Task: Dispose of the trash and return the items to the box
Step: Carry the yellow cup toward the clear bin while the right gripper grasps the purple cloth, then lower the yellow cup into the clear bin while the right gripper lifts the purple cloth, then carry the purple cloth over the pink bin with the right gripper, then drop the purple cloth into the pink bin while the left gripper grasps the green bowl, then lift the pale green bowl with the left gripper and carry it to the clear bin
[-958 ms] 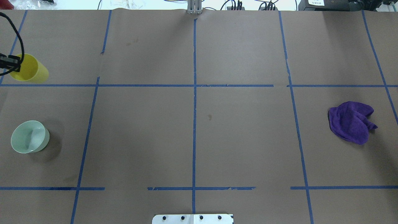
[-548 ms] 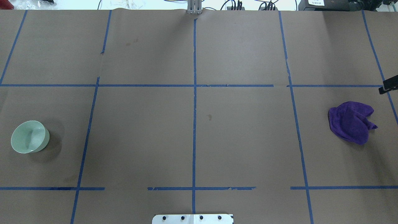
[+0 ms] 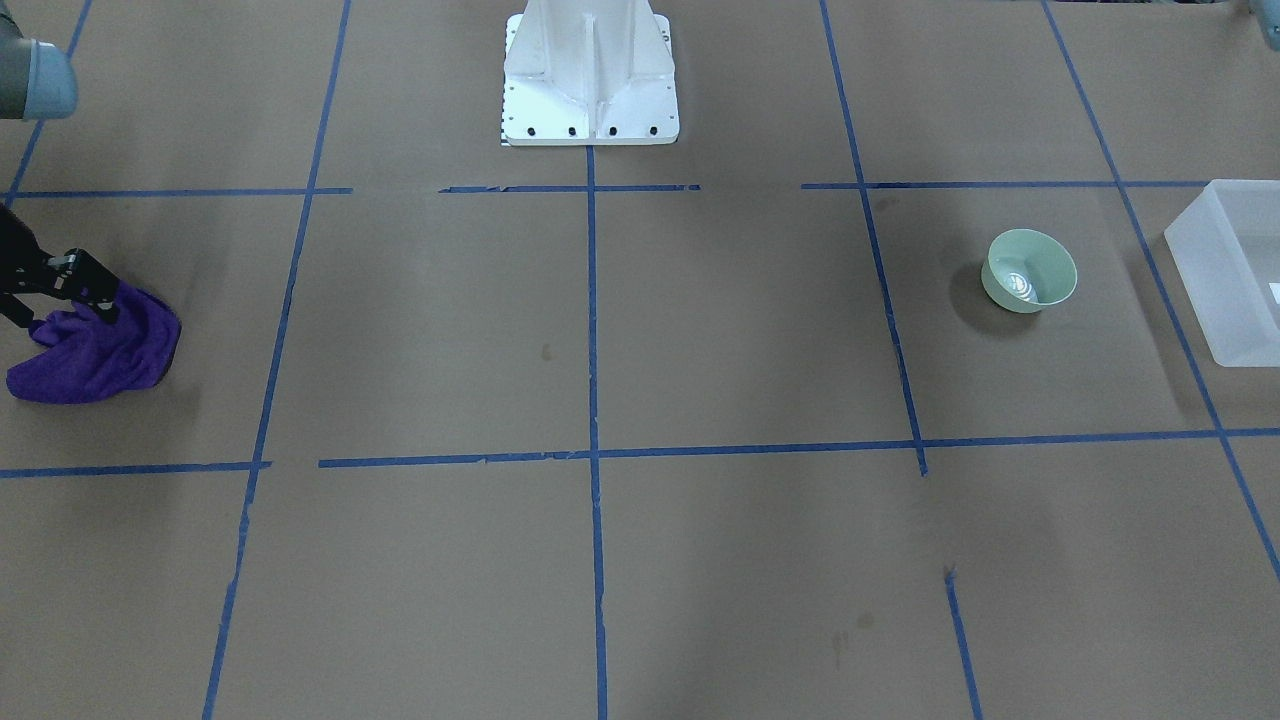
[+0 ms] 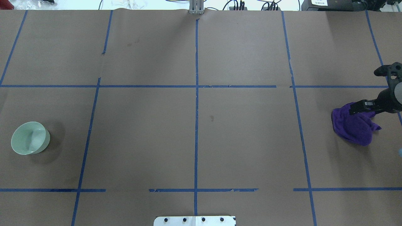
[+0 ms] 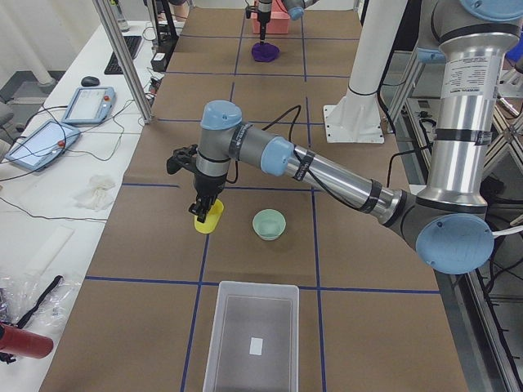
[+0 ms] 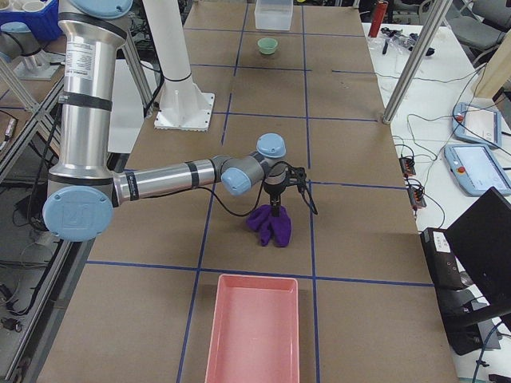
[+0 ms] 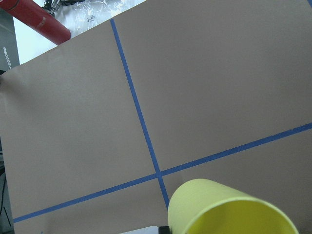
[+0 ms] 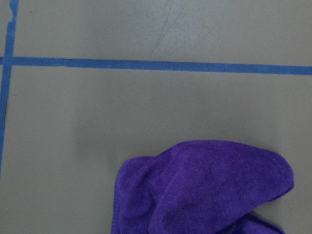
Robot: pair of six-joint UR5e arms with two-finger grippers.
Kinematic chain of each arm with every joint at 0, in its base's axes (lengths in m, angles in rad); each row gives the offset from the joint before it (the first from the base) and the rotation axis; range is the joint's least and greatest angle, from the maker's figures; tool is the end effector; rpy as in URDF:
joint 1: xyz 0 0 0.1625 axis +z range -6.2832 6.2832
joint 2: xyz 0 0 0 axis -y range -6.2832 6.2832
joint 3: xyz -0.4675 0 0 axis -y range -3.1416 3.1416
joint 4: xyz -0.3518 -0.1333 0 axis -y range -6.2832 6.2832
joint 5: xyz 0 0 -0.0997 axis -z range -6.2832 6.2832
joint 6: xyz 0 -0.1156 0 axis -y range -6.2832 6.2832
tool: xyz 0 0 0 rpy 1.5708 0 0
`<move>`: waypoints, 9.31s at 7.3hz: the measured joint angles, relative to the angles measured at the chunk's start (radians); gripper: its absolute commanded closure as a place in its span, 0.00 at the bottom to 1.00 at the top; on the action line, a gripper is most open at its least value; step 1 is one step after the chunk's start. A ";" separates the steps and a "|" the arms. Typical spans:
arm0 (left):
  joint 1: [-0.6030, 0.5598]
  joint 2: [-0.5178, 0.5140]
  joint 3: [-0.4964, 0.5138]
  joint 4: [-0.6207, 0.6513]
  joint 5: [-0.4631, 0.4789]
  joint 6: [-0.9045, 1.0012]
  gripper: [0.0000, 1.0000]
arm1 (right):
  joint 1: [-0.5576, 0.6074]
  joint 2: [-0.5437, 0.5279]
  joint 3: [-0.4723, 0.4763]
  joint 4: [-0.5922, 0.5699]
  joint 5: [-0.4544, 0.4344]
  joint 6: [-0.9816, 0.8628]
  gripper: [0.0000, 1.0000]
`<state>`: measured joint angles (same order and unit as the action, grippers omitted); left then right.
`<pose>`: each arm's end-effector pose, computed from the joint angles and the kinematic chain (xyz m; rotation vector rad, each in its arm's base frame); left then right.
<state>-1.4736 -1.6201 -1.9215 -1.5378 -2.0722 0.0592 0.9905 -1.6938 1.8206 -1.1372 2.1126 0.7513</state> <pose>-0.0311 -0.4818 0.5513 0.3505 0.5036 0.2435 -0.1734 -0.3989 0.6129 0.1039 -0.7516 0.0109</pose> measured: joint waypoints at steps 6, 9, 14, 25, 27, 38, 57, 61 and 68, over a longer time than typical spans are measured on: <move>-0.017 0.043 0.115 -0.159 0.000 0.041 1.00 | -0.019 -0.004 -0.039 0.000 -0.011 -0.067 1.00; -0.017 0.084 0.145 -0.228 0.002 0.041 1.00 | 0.078 0.001 -0.009 -0.020 0.053 -0.074 1.00; -0.019 0.240 0.183 -0.349 -0.038 0.037 1.00 | 0.376 0.004 0.077 -0.068 0.254 -0.093 1.00; -0.050 0.263 0.426 -0.463 -0.195 0.084 0.00 | 0.649 0.004 0.171 -0.068 0.389 -0.149 1.00; -0.050 0.259 0.426 -0.485 -0.202 0.084 0.00 | 0.673 -0.006 0.171 -0.069 0.390 -0.191 1.00; 0.231 0.245 0.201 -0.781 -0.185 -0.643 0.02 | 0.858 -0.051 0.113 -0.657 0.145 -1.100 1.00; 0.582 0.310 0.242 -0.945 -0.060 -0.894 1.00 | 0.900 0.040 -0.245 -0.413 0.123 -1.263 0.00; 0.568 0.332 0.198 -0.944 -0.077 -0.897 1.00 | 0.905 -0.002 -0.062 -0.511 0.245 -1.141 0.00; 0.063 0.326 0.179 -0.666 -0.214 -0.286 1.00 | 0.697 -0.004 0.186 -0.611 0.245 -0.764 0.00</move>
<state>-1.4111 -1.2936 -1.7423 -2.2039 -2.2867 -0.2272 1.6876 -1.6982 2.0064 -1.7485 2.3575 -0.0124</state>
